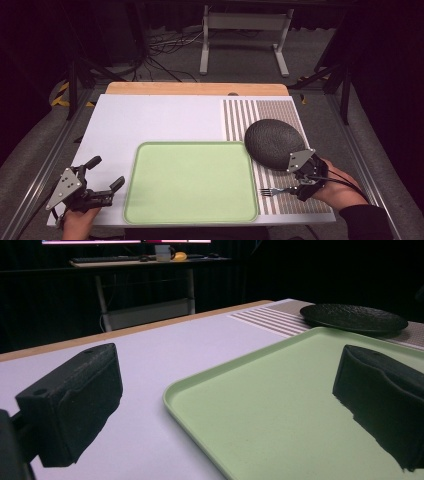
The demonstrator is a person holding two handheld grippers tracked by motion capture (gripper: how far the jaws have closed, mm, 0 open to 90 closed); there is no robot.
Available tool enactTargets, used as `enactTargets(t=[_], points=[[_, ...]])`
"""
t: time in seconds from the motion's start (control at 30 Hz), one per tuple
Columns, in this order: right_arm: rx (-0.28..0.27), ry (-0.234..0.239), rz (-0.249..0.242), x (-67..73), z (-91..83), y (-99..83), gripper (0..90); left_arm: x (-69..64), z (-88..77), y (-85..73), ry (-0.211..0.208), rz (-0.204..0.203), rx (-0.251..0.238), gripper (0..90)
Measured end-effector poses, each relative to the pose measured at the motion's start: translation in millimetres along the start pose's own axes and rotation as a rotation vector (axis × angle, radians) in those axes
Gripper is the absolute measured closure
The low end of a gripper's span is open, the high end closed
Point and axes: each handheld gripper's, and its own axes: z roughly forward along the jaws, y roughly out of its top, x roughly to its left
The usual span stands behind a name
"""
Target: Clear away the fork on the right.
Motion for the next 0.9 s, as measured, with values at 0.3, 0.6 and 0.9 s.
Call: enactTargets(t=[0.3, 0.6, 0.9], points=[[0.094, 0.061, -0.119, 6.1, 6.5, 9.3, 17.8, -0.6, 0.1, 0.1, -0.003, -0.004, 0.0, 0.2], [0.177, 0.134, -0.195, 1.6, 14.6, 5.1, 27.5, 0.0, -2.6, -1.1, 0.006, -0.008, 0.008, 0.3], [0.213, 0.197, -0.237, -2.0, 23.9, -1.7, 48.8, -0.8, -9.0, -2.4, 0.025, -0.007, 0.008, 0.3]])
